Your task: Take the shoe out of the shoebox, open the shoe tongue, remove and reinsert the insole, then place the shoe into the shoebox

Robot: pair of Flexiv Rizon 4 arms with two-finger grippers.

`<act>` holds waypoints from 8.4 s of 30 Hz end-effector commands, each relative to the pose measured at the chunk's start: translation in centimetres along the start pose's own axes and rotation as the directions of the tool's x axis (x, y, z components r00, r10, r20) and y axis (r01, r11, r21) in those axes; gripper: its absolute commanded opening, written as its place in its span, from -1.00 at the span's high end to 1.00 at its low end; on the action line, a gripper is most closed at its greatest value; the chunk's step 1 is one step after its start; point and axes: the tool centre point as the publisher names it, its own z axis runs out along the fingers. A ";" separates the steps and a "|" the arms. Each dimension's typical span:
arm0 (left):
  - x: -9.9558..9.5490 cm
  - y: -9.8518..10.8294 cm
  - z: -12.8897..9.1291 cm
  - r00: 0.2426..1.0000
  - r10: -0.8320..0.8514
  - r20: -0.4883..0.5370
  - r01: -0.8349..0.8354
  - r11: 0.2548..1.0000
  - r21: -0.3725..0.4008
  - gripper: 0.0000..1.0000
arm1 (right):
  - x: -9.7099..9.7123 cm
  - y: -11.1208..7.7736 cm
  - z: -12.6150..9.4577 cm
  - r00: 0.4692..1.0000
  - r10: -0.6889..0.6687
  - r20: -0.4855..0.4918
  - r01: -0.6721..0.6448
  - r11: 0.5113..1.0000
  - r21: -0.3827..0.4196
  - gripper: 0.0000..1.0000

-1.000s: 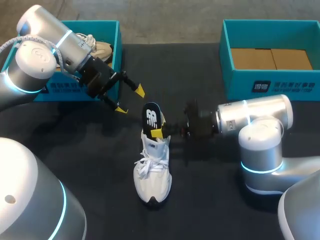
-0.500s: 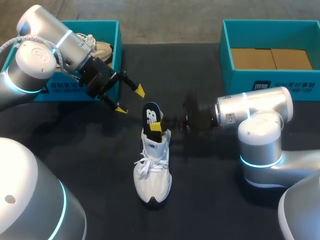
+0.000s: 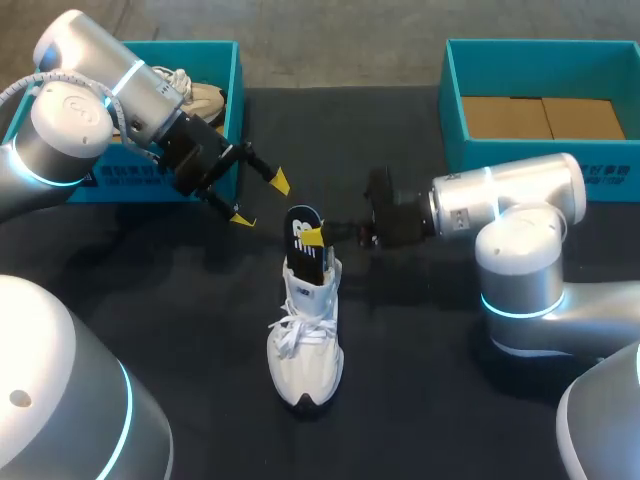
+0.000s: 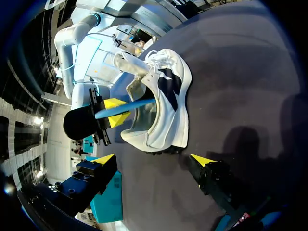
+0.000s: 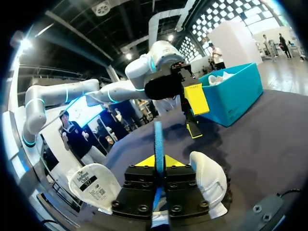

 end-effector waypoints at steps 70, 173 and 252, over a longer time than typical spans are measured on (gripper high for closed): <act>0.0 0.0 0.0 1.000 0.000 -0.003 0.000 1.000 0.000 -1.00 | -0.5 -0.3 0.4 1.000 0.019 0.014 -0.019 1.000 -0.013 0.28; 0.0 0.0 0.0 1.000 0.000 -0.003 0.000 1.000 0.000 -1.00 | -1.5 -2.3 1.4 0.950 0.284 0.127 -0.285 0.959 -0.015 0.25; 0.0 0.0 0.0 1.000 0.000 -0.003 0.000 1.000 0.000 -1.00 | -3.5 -2.9 0.3 0.941 0.194 0.276 -0.197 0.980 -0.017 1.00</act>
